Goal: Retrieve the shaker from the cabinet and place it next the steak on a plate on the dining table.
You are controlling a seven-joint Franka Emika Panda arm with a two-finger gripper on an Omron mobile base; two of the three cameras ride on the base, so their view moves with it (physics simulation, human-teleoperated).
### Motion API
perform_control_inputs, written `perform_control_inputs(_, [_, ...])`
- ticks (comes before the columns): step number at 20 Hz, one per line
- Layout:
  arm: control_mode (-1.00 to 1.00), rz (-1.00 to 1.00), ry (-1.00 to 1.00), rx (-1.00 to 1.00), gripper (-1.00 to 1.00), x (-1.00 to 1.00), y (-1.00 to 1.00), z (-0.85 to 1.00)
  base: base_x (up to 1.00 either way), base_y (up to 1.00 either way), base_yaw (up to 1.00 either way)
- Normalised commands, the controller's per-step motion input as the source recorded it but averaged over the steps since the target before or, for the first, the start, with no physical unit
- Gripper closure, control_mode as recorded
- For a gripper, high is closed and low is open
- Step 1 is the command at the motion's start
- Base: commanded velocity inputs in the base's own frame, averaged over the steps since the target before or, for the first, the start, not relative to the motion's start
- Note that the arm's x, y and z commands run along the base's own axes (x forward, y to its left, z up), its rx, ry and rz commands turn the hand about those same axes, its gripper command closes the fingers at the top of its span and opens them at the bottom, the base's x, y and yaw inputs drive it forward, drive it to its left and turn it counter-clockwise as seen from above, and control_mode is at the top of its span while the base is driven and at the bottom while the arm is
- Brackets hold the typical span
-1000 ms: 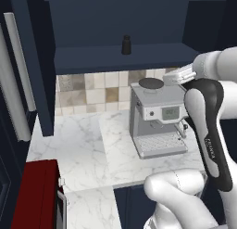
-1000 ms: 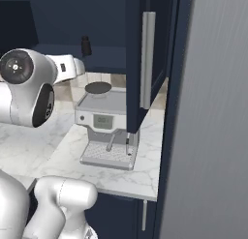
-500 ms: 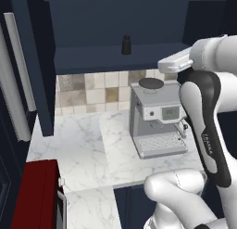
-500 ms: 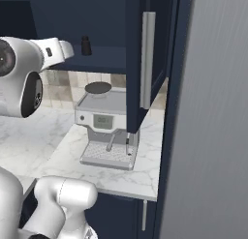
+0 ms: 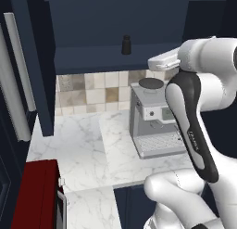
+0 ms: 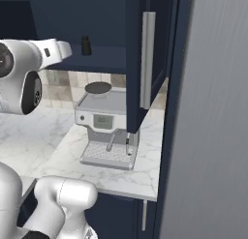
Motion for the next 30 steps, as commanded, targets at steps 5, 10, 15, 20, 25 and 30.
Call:
perform_control_inputs(5, [-1.00,-0.09,0.00,0.00,-1.00,0.40,0.00,0.00,0.00,0.00,0.00])
perform_control_inputs(10, [-1.00,-0.07,0.00,0.00,-1.00,0.51,0.00,-0.01,0.00,0.00,0.00])
perform_control_inputs(15, [-1.00,-0.04,0.00,0.00,-1.00,0.44,0.00,-0.03,0.00,0.00,0.00])
perform_control_inputs(20, [-1.00,0.00,0.00,0.00,-1.00,0.36,0.00,-0.06,0.00,0.00,0.00])
perform_control_inputs(25, [-1.00,0.00,0.00,0.00,-1.00,0.34,0.00,-0.01,0.00,0.00,0.00])
perform_control_inputs(30, [-1.00,0.00,0.00,0.00,-1.00,0.35,0.00,0.00,0.00,0.00,0.00])
